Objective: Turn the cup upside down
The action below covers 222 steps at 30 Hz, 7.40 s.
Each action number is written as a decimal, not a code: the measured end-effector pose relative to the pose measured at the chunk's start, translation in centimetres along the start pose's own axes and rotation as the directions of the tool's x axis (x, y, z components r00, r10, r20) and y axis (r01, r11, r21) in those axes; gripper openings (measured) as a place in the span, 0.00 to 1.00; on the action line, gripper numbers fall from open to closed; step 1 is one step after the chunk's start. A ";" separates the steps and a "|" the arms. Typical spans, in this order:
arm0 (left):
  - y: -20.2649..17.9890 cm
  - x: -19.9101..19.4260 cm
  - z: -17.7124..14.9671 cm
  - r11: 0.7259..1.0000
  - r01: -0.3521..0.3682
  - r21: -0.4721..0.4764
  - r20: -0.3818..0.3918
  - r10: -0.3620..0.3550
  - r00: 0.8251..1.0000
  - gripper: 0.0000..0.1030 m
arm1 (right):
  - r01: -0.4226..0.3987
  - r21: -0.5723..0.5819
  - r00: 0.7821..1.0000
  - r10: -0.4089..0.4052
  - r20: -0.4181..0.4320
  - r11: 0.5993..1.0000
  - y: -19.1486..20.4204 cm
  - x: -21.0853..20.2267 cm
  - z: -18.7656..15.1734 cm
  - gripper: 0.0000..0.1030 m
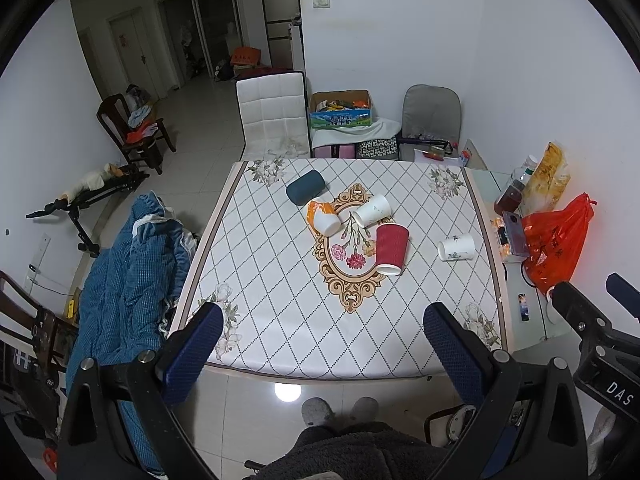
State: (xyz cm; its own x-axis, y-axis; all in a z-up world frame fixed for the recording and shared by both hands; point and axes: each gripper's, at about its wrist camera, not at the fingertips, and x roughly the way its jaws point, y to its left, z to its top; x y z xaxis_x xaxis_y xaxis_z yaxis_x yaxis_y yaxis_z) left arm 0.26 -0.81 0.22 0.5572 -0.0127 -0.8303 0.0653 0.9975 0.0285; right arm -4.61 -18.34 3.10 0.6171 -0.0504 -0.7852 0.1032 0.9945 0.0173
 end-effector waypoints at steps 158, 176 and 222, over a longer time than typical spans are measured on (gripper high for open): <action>0.3 59.2 12.7 0.995 0.038 0.088 -0.613 0.024 0.790 0.75 | 0.243 -0.002 0.627 -0.158 -0.763 0.970 2.2 51.0 -6.3 1.00; 0.6 46.1 11.1 0.986 0.118 0.121 -0.572 -0.028 0.820 0.74 | 0.216 0.046 0.689 -0.118 -0.715 0.975 -0.2 46.5 -6.1 1.00; -17.5 45.8 -9.5 0.978 0.150 0.142 -0.762 0.011 0.647 0.77 | 0.149 -0.005 0.631 -0.099 -0.769 0.989 -14.0 40.9 -15.1 1.00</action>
State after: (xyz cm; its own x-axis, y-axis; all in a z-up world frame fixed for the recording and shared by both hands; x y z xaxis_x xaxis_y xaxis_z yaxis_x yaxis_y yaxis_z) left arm 16.73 -18.19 -43.63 -0.2697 0.0563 -0.9613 0.2647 0.9642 -0.0178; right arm 7.40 -32.98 -38.55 -0.2209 -0.0594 -0.9735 0.1902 0.9763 -0.1027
